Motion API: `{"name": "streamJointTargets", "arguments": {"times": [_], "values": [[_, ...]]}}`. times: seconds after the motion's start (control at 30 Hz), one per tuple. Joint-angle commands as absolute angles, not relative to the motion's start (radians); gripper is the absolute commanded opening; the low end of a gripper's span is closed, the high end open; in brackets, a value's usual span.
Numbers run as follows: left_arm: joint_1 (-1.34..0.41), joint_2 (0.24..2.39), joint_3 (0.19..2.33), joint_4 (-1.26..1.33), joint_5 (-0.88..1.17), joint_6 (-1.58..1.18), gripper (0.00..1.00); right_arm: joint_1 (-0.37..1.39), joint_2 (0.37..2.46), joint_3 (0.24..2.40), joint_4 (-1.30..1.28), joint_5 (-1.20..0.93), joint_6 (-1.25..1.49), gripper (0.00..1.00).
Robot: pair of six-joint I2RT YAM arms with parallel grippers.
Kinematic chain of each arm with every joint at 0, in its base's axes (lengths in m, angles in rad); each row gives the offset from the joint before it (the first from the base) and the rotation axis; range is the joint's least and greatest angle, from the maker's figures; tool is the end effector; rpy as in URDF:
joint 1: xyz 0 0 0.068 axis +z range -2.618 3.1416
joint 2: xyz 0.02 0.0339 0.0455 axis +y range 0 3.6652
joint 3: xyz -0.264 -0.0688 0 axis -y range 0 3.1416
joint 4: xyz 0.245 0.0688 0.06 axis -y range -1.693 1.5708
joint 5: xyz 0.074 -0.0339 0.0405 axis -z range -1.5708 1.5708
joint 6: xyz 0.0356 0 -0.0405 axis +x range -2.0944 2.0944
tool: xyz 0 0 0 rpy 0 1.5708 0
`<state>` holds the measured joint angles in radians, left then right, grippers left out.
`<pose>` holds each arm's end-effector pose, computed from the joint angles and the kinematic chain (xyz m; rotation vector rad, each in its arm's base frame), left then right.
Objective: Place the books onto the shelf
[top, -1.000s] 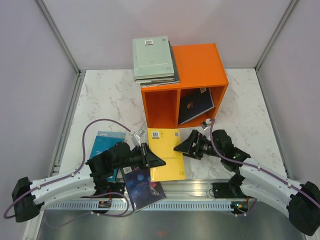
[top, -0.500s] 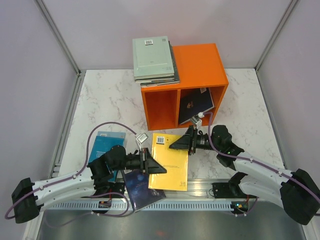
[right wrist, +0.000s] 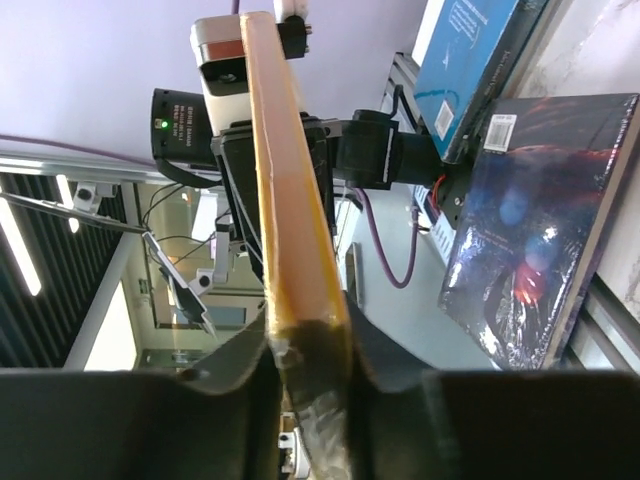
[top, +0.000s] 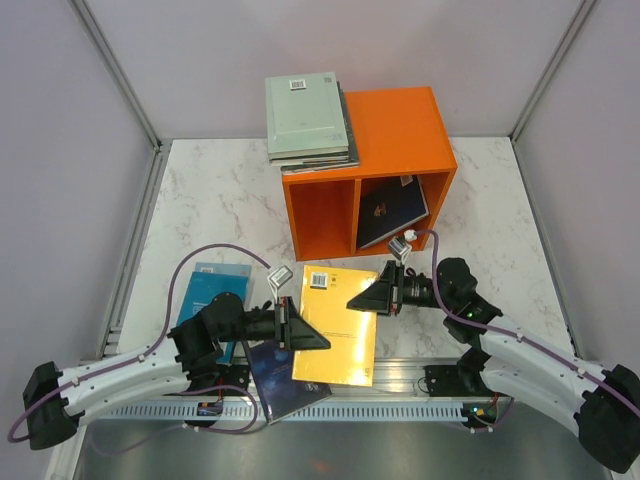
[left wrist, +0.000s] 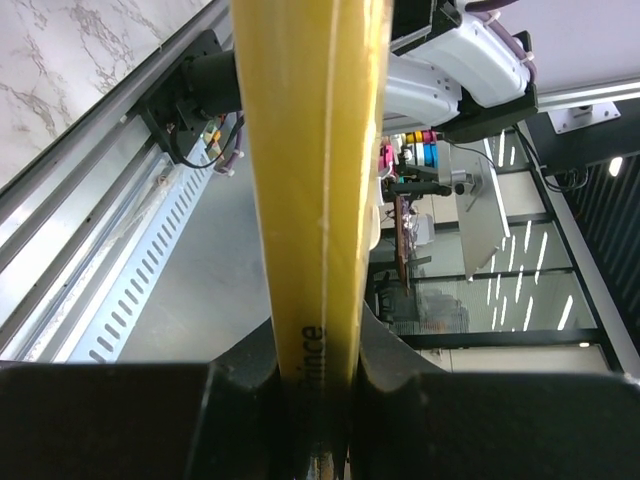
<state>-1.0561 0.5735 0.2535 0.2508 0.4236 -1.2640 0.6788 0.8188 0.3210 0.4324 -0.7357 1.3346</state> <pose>0.0640 -0.1429 0.2293 0.1995 2.1144 -1.9602 0.1280 0.1340 0.2355 -0.0392 2.1163 1.9861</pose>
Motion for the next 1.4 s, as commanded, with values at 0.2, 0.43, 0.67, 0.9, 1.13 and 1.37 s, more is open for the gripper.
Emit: {"name": "streamJointTargets", "arguments": {"times": [0.2,0.43,0.67,0.9,1.13,1.37], "values": [[-1.051,0.618,0.316,0.173,0.382,-1.243,0.02,0.687,0.819,0.322,0.647,-0.732,1.427,0.01],[-1.051,0.628,0.449,-0.147,0.319,-1.160,0.84,0.689,0.769,0.499,0.225,-0.562,1.167,0.00],[-1.051,0.494,0.552,-0.458,0.128,-1.088,1.00,0.687,0.568,0.563,-0.295,-0.177,1.063,0.00],[-1.051,0.439,0.564,-0.557,0.083,-1.086,1.00,0.687,0.497,0.730,-0.643,0.170,0.996,0.00],[-1.051,0.433,0.566,-0.569,0.077,-1.092,1.00,0.687,0.569,0.891,-0.700,0.380,0.944,0.00],[-1.051,0.407,0.571,-0.594,0.090,-1.121,0.99,0.686,0.684,0.971,-0.592,0.517,0.865,0.00]]}}
